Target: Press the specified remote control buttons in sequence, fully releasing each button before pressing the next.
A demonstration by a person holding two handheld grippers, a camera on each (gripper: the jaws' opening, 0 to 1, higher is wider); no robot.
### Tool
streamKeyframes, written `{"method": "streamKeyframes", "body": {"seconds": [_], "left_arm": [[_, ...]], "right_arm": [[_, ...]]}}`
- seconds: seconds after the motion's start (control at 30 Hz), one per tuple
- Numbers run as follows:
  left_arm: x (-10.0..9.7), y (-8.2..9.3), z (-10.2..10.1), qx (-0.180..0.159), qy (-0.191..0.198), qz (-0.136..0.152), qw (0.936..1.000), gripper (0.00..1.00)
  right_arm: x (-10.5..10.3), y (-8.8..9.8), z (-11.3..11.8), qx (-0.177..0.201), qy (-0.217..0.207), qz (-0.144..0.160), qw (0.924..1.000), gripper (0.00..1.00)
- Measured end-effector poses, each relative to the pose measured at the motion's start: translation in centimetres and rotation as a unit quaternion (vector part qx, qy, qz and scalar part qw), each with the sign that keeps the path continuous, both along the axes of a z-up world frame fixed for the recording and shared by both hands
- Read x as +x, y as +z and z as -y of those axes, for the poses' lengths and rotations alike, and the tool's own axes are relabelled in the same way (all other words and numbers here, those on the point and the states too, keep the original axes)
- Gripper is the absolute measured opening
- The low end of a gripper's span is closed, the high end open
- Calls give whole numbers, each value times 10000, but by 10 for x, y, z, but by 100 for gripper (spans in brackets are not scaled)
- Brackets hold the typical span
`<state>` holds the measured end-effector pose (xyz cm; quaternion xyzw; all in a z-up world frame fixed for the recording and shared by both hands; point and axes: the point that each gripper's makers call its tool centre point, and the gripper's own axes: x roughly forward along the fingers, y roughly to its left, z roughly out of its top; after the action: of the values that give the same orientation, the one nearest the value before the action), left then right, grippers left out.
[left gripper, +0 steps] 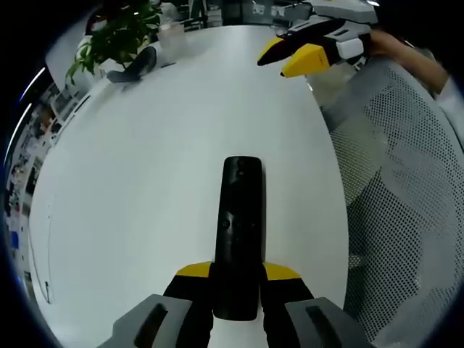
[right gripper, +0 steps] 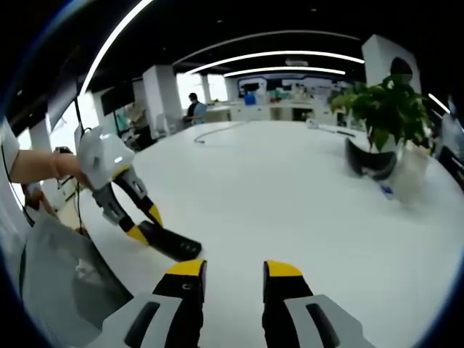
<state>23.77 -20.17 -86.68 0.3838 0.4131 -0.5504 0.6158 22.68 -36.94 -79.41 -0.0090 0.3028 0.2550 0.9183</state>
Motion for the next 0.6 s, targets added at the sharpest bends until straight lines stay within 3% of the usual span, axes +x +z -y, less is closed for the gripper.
{"method": "streamKeyframes", "body": {"seconds": [0.6], "left_arm": [[-9,0,2,16,-77,-6,10000,23]], "right_arm": [[0,0,0,-1,-8,12,10000,28]]}}
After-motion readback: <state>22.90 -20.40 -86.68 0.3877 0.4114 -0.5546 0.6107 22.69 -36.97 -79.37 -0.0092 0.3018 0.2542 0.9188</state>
